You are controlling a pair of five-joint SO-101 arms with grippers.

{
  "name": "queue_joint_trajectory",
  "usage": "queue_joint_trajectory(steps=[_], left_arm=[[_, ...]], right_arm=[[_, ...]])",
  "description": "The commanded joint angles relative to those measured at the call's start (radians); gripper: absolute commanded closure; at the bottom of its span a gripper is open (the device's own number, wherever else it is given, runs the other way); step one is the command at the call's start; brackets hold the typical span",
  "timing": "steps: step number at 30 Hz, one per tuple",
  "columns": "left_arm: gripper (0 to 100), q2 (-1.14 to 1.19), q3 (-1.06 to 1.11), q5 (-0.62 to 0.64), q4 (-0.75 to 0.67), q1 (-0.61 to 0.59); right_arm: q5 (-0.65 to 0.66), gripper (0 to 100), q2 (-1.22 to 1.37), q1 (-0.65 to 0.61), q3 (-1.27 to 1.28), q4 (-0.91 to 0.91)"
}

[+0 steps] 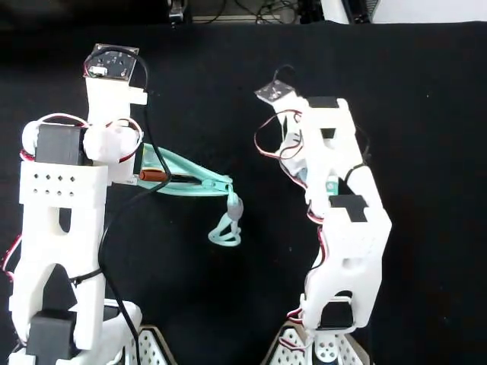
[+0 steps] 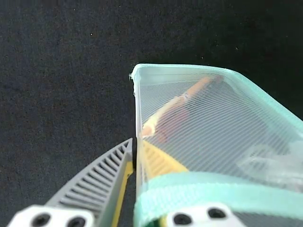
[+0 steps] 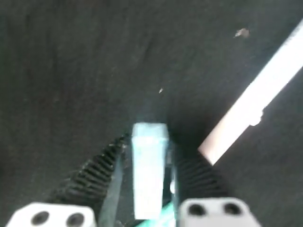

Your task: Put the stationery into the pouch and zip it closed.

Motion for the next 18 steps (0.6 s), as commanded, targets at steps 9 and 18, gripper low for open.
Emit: queue_joint_trajectory(steps=[9, 18], left_arm=[[97, 0.0, 0.008, -0.002, -0.008, 0.01], [97, 0.0, 0.008, -0.002, -0.008, 0.01]], right_arm=[[-0.077, 98.6, -0.441, -0.017, 0.142, 0.005], [-0.279, 98.6, -1.113, -0.086, 0.395, 0.0]])
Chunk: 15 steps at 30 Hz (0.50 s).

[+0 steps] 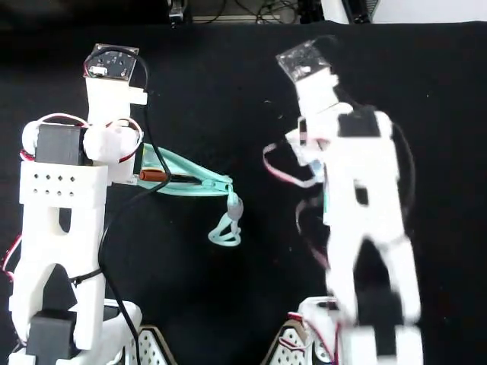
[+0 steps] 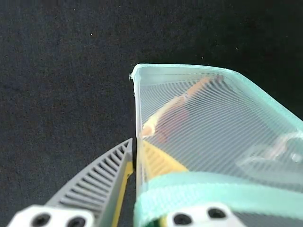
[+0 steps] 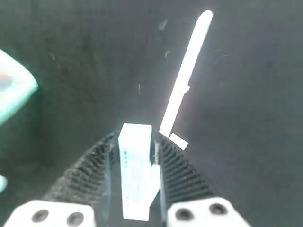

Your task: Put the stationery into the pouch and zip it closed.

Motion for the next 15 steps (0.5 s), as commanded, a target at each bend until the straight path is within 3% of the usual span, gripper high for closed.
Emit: queue_joint_trajectory(steps=[1, 8, 12, 15], left_arm=[[97, 0.0, 0.008, -0.002, -0.008, 0.01], [97, 0.0, 0.008, -0.002, -0.008, 0.01], [97, -0.002, 0.008, -0.002, -0.008, 0.01], [97, -0.002, 0.008, -0.002, -0.008, 0.01]], right_arm=[[-0.089, 98.6, -0.297, -0.095, 0.033, 0.0], [-0.252, 98.5, -0.599, -0.413, 0.053, -0.1], [-0.379, 98.5, -0.685, -0.56, 0.157, -0.296], [-0.359, 98.5, -0.725, -0.632, 0.297, -0.494]])
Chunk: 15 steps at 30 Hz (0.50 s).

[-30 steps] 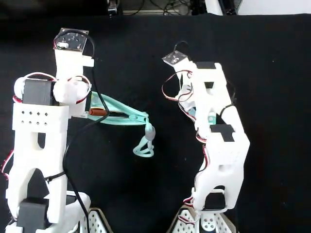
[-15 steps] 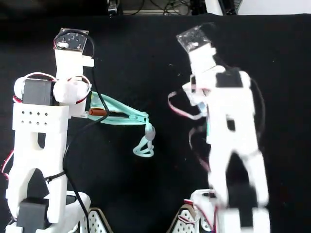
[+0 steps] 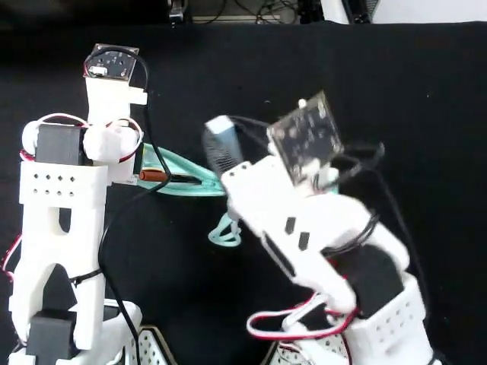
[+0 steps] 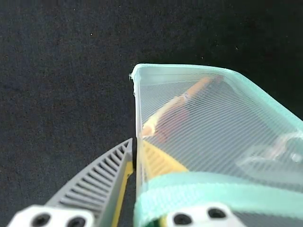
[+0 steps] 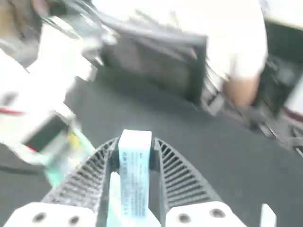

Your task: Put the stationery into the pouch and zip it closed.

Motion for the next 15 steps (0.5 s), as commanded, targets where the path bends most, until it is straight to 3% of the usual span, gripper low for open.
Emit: queue_joint_trajectory(steps=[1, 7, 15], left_arm=[[97, 0.0, 0.008, -0.002, -0.008, 0.01], [97, 0.003, 0.008, -0.002, -0.008, 0.001], [97, 0.003, 0.007, -0.002, -0.009, -0.031]], right_arm=[[0.014, 98.5, -0.051, -0.089, 0.143, -0.249], [0.092, 98.5, -0.131, -0.196, 0.397, -0.522], [0.104, 98.5, -0.101, -0.19, 0.496, -0.546]])
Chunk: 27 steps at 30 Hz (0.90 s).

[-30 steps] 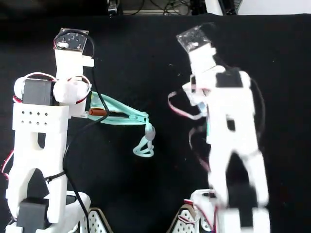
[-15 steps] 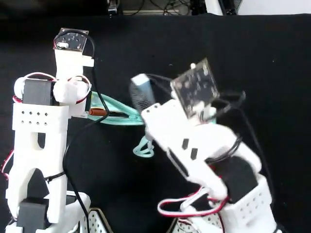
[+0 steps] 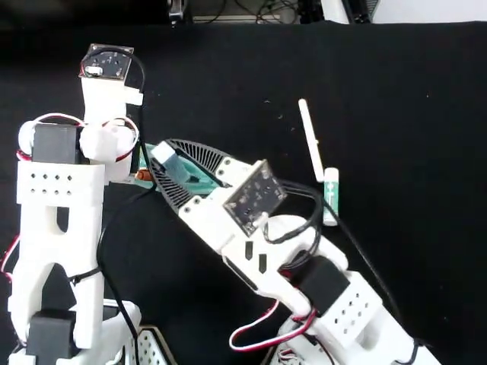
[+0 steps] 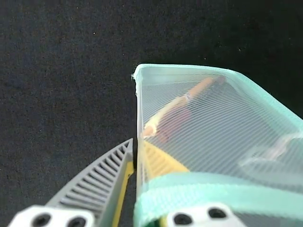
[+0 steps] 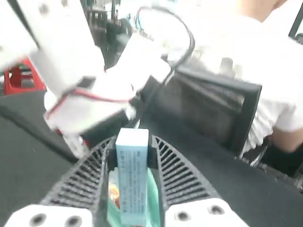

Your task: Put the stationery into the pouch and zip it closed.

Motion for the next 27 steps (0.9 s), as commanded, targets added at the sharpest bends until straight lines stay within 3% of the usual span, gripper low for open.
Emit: queue_joint_trajectory(steps=[1, 8, 10, 15, 23, 27], left_arm=[[97, 0.0, 0.005, -0.002, -0.009, -0.007], [97, -0.003, 0.005, -0.002, -0.009, -0.007], [97, 0.002, 0.005, -0.002, -0.009, -0.007], [97, 0.003, 0.005, -0.002, -0.009, -0.007], [97, 0.003, 0.005, -0.002, -0.009, -0.007], [97, 0.003, 0.005, -0.002, -0.009, -0.01]], right_arm=[[0.014, 98.5, 0.036, 0.005, 0.024, -0.051], [0.014, 98.3, 0.125, 0.101, 0.07, -0.189], [0.014, 95.6, 0.128, 0.097, 0.031, -0.107], [0.014, 75.5, 0.127, 0.037, -0.163, 0.216], [0.014, 75.4, 0.125, 0.035, -0.49, 0.502], [0.014, 75.5, 0.127, 0.226, -0.608, 0.617]])
